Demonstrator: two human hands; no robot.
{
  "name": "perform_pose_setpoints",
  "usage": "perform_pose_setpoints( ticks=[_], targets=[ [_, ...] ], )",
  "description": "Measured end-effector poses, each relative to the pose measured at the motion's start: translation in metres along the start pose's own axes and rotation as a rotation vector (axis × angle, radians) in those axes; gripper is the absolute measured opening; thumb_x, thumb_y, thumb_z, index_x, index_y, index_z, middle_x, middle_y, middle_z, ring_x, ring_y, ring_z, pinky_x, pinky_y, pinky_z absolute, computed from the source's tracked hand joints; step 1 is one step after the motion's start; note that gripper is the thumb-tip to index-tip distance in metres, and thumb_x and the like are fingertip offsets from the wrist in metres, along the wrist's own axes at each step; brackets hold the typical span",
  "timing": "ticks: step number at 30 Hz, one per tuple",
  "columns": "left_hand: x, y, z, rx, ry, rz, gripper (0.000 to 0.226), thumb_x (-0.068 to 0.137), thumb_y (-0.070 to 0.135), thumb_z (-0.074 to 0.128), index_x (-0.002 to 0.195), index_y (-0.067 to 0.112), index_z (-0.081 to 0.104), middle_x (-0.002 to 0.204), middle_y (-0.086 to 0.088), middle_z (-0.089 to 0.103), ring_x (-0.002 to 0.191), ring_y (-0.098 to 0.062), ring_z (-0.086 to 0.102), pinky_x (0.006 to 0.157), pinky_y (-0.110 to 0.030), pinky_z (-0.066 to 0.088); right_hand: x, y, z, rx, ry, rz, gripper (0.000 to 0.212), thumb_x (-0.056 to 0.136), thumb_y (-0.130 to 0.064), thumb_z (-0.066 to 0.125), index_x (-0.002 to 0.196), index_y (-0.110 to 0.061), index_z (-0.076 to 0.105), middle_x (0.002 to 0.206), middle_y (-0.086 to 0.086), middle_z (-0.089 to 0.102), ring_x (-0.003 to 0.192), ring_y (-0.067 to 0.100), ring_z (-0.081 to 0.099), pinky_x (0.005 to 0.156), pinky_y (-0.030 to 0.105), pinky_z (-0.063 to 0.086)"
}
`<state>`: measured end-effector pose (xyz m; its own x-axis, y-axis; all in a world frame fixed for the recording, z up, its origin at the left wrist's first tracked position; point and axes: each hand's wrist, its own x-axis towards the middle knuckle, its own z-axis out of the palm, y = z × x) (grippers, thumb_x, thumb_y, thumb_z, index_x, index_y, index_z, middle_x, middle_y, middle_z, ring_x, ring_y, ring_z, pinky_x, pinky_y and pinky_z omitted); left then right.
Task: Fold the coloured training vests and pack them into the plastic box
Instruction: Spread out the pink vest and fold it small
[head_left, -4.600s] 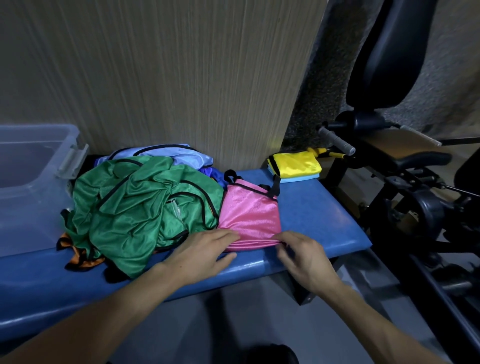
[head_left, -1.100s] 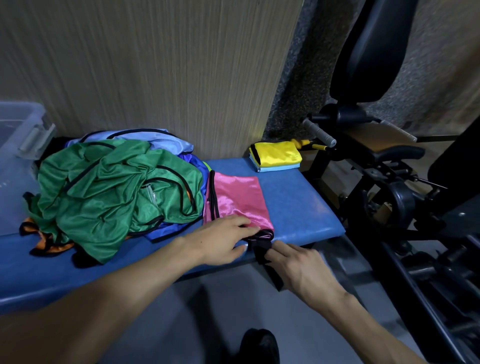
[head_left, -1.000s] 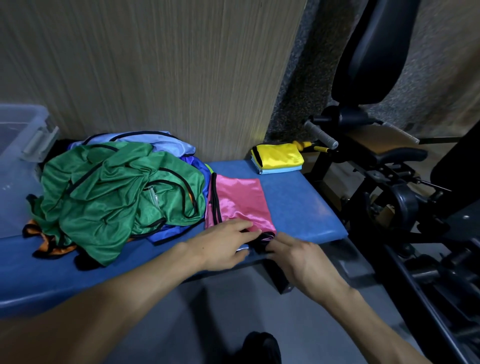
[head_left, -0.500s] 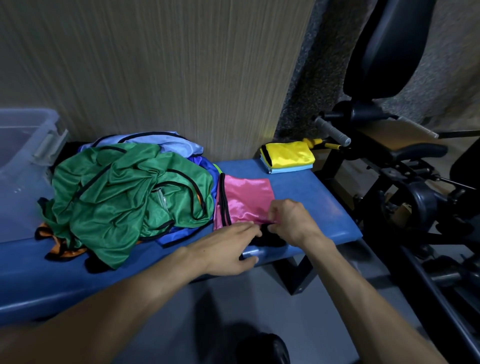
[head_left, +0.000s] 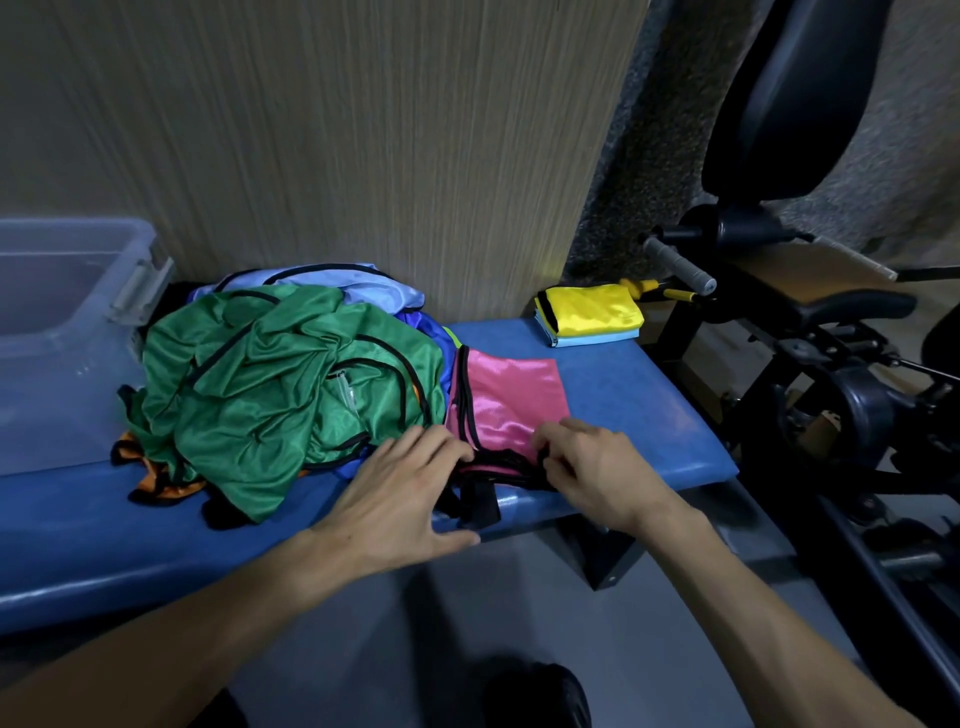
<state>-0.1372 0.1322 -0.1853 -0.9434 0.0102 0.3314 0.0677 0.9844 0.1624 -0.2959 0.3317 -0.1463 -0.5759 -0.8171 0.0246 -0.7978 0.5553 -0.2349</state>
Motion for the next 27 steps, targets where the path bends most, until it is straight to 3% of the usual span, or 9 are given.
perform_pose_setpoints(
  ticks=[6,8,10,13,17,23,27],
  targets=[
    [-0.021,-0.001,0.000,-0.200,0.043,-0.177,0.034,0.083,0.055,0.072,0.103,0.033,0.057,0.094,0.021,0.049,0.083,0.002,0.048,0.072,-0.030,0.052,-0.012,-0.022,0.012,-0.249,-0.085,0.017,0.065,0.082,-0.049,0.069,0.138,-0.031,0.041,0.122,-0.001,0.049,0.108,0.030,0.055,0.079,0.040,0.051],
    [-0.023,0.002,0.002,-0.208,0.073,-0.198,0.020,0.088,0.048,0.068,0.098,0.034,0.059,0.088,0.021,0.052,0.074,0.003,0.045,0.068,-0.034,0.054,-0.011,-0.027,0.016,-0.293,-0.037,0.033,0.065,0.084,-0.057,0.067,0.137,-0.030,0.042,0.123,0.000,0.049,0.110,0.030,0.055,0.079,0.039,0.050],
    [-0.022,0.006,0.002,-0.187,0.087,-0.217,0.021,0.088,0.053,0.059,0.098,0.035,0.058,0.088,0.021,0.054,0.075,0.004,0.046,0.068,-0.032,0.053,-0.010,-0.031,0.020,-0.310,0.004,0.051,0.062,0.086,-0.064,0.061,0.134,-0.030,0.044,0.121,0.001,0.051,0.109,0.031,0.057,0.080,0.039,0.049],
    [-0.020,0.015,0.003,-0.116,0.062,-0.225,0.039,0.083,0.064,0.057,0.108,0.035,0.056,0.099,0.018,0.056,0.091,-0.003,0.055,0.070,-0.032,0.050,-0.009,-0.033,0.025,-0.316,0.033,0.060,0.059,0.087,-0.067,0.056,0.131,-0.028,0.046,0.120,0.002,0.053,0.109,0.032,0.058,0.080,0.038,0.049],
    [-0.015,0.019,0.004,-0.064,0.041,-0.251,0.028,0.090,0.050,0.059,0.111,0.032,0.058,0.104,0.013,0.060,0.101,-0.017,0.060,0.076,-0.037,0.049,-0.010,-0.034,0.026,-0.323,0.056,0.058,0.059,0.085,-0.068,0.057,0.128,-0.028,0.050,0.116,0.003,0.055,0.104,0.034,0.060,0.081,0.040,0.051],
    [-0.014,0.022,0.003,-0.197,0.110,-0.136,0.009,0.089,0.028,0.065,0.097,0.026,0.063,0.090,0.013,0.055,0.085,-0.011,0.057,0.069,-0.025,0.044,-0.009,-0.034,0.031,-0.317,0.070,0.076,0.060,0.080,-0.069,0.060,0.124,-0.029,0.055,0.113,0.004,0.056,0.099,0.035,0.061,0.078,0.041,0.052],
    [-0.013,0.024,0.006,-0.298,0.089,-0.041,0.009,0.091,0.023,0.066,0.100,0.023,0.063,0.086,0.013,0.050,0.081,-0.003,0.044,0.071,-0.032,0.049,-0.009,-0.034,0.032,-0.313,0.067,0.088,0.060,0.080,-0.068,0.060,0.126,-0.030,0.054,0.115,0.003,0.055,0.102,0.035,0.059,0.082,0.042,0.050]
  ],
)
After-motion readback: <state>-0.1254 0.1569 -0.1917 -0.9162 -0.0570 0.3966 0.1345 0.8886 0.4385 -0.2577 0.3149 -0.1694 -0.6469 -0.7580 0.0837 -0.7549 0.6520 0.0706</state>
